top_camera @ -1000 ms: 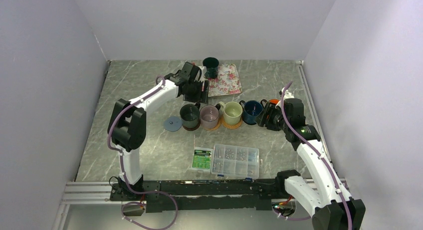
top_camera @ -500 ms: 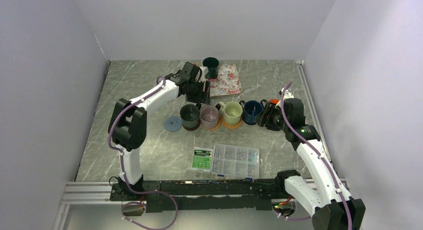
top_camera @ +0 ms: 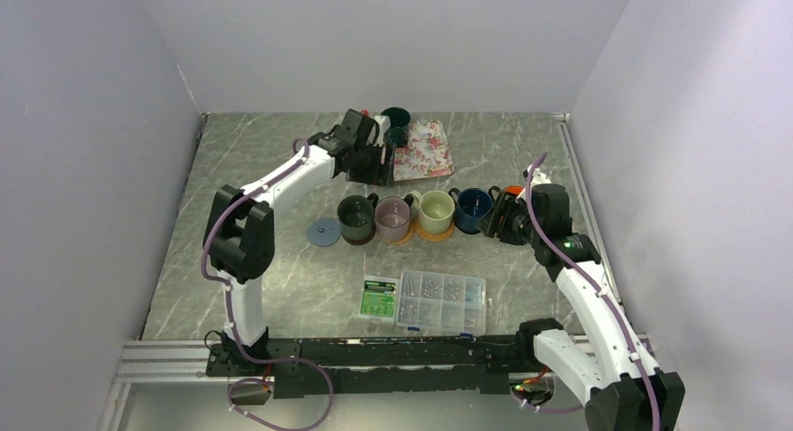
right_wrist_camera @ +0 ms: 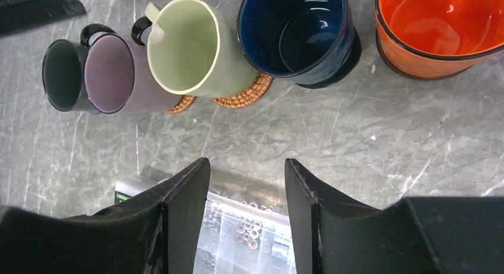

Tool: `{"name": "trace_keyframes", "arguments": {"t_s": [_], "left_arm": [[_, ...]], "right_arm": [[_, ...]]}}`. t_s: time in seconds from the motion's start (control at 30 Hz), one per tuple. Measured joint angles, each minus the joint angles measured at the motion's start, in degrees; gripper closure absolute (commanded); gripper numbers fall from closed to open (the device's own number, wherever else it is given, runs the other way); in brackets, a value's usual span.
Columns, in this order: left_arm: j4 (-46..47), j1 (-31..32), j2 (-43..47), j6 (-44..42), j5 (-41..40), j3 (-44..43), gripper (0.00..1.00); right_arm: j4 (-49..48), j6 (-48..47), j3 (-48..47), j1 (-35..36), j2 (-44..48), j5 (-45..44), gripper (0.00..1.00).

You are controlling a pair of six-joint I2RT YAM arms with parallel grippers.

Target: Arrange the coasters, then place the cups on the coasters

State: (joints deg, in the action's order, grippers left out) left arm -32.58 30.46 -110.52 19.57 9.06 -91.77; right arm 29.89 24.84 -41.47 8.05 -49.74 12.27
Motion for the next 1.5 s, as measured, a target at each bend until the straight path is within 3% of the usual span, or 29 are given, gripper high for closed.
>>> {"name": "trace_keyframes", "arguments": {"t_s": [0.3,0.57,0.7,0.87,1.07,1.37,1.5], "left_arm": [[-1.0,-3.1,2.4,-1.6,-2.6,-6.1,0.26],[-1.4,-14.7,14.9,-2.4,2.1,4.9,0.26],[-1.8,-20.7,21.5,-4.0,2.2,12.2,0.25],[-1.5,-21.5,28.0,-6.6,-0.3,18.7,0.25],[-0.5,-21.3,29.5,-8.4,-2.8,20.5,0.25],[0.2,-21.3,29.6,-9.4,-4.3,21.4,0.25],[0.3,-21.3,29.6,-9.4,-4.3,21.4,0.25]], "right_arm": [[-2.6,-1.9,-4.6,0.1,-3.8,3.8,0.46],[-10.0,-3.8,-14.6,4.9,-16.0,4.7,0.43],[-12.0,-5.2,-24.2,10.4,-28.5,1.0,0.4],[-14.8,-2.8,-38.2,13.3,-45.8,-2.4,0.4],[-15.4,2.3,-58.6,13.2,-65.7,-8.4,0.41],[-12.1,4.2,-86.8,13.2,-88.2,-15.7,0.42],[-11.5,4.3,-90.1,12.9,-93.4,-16.9,0.44]]}}
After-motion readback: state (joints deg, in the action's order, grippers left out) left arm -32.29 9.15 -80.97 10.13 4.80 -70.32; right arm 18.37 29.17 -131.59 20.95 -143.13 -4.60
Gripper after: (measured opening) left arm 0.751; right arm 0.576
